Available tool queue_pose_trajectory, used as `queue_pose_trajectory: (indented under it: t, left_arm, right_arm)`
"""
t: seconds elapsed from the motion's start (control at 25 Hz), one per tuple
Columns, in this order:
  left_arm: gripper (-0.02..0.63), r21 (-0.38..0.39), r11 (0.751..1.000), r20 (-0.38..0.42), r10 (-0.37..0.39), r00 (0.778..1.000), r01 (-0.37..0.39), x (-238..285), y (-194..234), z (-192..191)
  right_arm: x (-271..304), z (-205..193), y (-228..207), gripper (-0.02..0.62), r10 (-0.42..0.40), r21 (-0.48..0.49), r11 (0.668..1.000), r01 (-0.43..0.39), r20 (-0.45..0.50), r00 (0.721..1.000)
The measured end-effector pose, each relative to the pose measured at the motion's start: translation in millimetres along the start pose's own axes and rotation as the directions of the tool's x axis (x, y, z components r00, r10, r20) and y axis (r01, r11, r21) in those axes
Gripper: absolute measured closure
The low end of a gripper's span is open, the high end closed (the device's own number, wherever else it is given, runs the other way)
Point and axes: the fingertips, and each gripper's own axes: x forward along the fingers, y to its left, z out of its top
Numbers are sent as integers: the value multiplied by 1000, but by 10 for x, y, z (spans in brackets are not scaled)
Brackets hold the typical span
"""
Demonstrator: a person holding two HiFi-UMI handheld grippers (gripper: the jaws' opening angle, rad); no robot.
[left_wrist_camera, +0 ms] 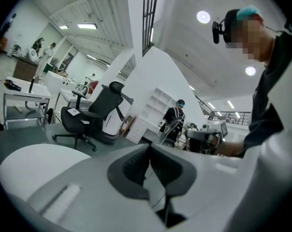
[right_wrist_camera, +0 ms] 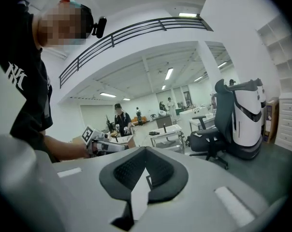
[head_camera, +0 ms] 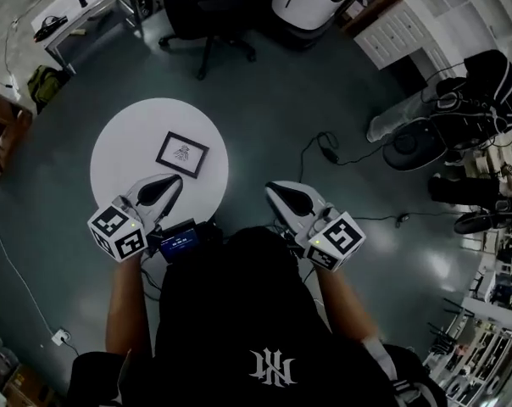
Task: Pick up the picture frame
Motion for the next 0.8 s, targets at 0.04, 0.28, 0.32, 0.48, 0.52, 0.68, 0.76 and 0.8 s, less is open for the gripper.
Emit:
queue_pose_trajectory:
  t: [0.04,0.28,0.32,0.48,0.52,0.68,0.76,0.8]
  left_arm:
    - [603,-13,1000,11,26,1000,-26,-37,24,-14]
    - [603,-85,970,59,235,970,-229,-189,346,-24]
    - [603,-97,959,66,272,960,-265,-218,395,-34]
    - [603,-127,905,84,418,904,-407,-405,644,24]
    - [599,-141,888,90,452,887,-438,-481,695,5]
    - [569,-228,810,115,573,811,-540,-726,741,-285]
    - [567,-254,776,109,616,780,-577,-761,787,-439]
    - [560,-266,761,105,633,767,-591,-778,819,-512]
  right_arm:
    - [93,8,-40,594,29,-6,1000,-29,-11,1000]
    - [766,45,-275,594,236,-30,970,-240,-94,967]
    - [865,21,-291,594,274,-33,960,-279,-108,956]
    - [1345,-58,-364,594,389,-48,915,-401,-163,907]
    - [1470,-97,-352,592,415,-49,902,-429,-179,892]
    - [1797,-387,-240,569,523,-50,832,-553,-262,811]
    - [1928,-493,-246,550,551,-66,803,-592,-295,781]
    - [1997,-547,-250,546,558,-73,793,-605,-310,770]
